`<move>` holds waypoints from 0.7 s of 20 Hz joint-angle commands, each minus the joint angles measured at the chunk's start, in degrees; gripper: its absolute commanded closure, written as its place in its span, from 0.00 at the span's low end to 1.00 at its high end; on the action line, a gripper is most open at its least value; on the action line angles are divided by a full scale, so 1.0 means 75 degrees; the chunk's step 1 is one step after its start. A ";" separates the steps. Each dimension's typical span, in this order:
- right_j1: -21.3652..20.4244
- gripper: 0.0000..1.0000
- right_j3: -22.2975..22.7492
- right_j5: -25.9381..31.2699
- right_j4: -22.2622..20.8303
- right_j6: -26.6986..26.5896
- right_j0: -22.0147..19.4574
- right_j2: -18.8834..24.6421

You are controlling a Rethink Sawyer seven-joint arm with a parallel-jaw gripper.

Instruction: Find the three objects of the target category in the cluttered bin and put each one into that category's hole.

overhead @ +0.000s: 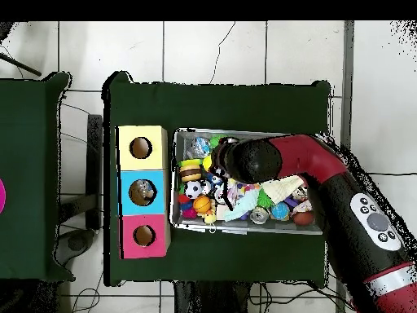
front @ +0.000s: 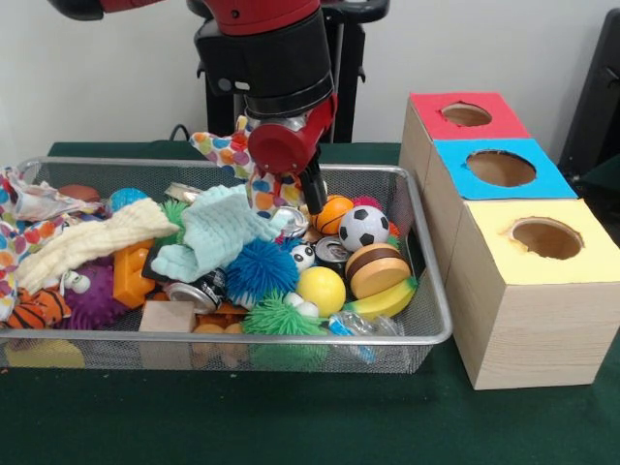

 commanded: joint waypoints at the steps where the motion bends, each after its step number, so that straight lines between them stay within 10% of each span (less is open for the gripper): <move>1: 0.0376 1.00 -0.0398 0.0794 -0.0389 -0.1940 -0.0100 0.0146; 14: 0.0422 1.00 -0.0563 0.1124 -0.0401 -0.2121 0.0008 0.0193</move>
